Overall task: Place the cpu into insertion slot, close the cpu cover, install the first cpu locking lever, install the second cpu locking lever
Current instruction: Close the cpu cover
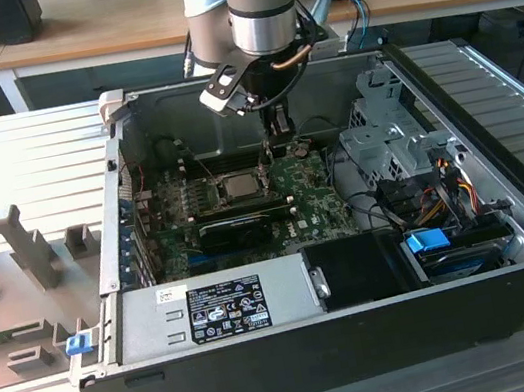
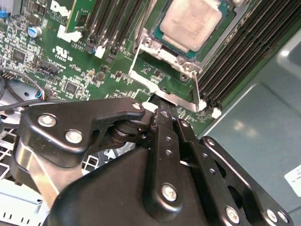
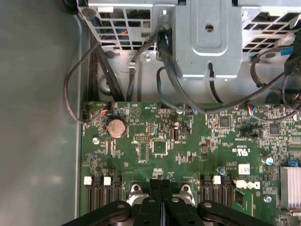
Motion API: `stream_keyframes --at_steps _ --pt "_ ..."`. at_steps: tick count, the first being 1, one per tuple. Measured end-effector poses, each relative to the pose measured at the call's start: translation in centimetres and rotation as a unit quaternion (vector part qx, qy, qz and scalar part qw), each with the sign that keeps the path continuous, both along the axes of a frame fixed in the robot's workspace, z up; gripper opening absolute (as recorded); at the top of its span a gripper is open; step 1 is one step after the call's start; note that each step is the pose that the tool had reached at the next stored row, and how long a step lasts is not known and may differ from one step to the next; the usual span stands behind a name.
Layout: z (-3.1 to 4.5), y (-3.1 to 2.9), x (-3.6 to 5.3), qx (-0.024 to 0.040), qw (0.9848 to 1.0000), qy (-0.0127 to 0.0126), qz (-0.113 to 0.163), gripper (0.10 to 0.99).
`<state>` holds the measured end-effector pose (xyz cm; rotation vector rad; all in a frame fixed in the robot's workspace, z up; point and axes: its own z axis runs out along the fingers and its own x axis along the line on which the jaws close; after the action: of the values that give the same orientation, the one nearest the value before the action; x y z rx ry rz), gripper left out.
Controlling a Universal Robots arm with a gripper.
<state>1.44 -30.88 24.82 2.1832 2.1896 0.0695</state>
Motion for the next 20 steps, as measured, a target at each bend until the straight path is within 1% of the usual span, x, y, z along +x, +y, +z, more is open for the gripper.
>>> stream_keyframes --at_steps 3,6,8,9,11,13,17,20 --pt "0.0 0.0 -0.65 0.0 1.0 -0.0001 0.0 0.106" --pt "-0.14 0.01 -1.91 0.0002 1.0 -0.0004 0.0 0.106" --pt "-0.67 0.0 -3.17 0.0 1.0 -0.0005 0.0 0.106" --pt "-0.95 0.0 -3.52 0.0 1.0 -0.0006 0.0 0.106" --pt "-1.45 0.0 -4.04 0.0 1.0 -0.0005 0.0 0.106" --pt "-1.63 0.0 -4.36 0.0 1.0 -0.0003 0.0 0.106" --pt "-1.73 0.0 -5.23 0.0 1.0 -0.0003 0.0 0.106" --pt "-1.73 0.0 -5.64 0.0 1.0 -0.0003 0.0 0.106"
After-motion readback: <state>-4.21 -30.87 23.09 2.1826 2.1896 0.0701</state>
